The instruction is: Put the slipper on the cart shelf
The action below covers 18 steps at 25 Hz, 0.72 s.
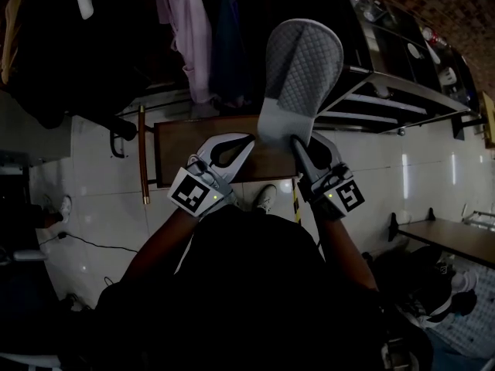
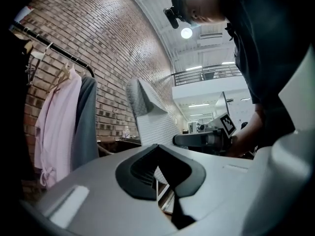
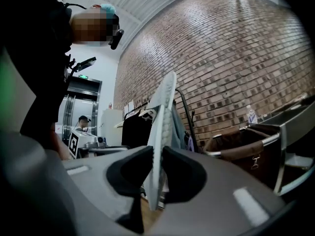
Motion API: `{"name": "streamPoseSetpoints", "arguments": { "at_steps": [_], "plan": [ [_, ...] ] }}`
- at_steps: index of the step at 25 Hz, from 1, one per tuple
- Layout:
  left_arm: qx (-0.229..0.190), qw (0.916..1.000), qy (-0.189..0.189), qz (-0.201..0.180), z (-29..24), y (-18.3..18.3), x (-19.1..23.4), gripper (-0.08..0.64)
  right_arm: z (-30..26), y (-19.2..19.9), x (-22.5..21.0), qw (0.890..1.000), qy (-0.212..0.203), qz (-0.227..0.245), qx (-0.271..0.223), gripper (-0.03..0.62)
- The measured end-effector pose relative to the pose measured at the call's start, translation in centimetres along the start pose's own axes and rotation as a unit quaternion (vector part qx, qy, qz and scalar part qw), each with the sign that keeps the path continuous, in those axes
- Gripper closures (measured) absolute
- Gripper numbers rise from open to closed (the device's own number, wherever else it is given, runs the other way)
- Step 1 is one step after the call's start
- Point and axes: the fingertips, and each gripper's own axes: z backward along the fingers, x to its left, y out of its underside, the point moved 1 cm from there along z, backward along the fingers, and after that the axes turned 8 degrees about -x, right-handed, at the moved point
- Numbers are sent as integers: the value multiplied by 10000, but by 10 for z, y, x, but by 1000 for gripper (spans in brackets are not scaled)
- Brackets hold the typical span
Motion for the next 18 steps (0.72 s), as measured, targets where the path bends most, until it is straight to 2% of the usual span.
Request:
{"name": "streamPoseSetpoints", "arguments": {
  "at_steps": [10, 18],
  "plan": [
    [55, 9970, 726, 258, -8, 23, -14, 558, 32, 11, 3, 9970, 774, 26, 53, 526],
    [78, 9926, 1187, 262, -31, 29, -45, 558, 76, 8, -10, 9922, 1247, 30, -83, 526]
  ]
}}
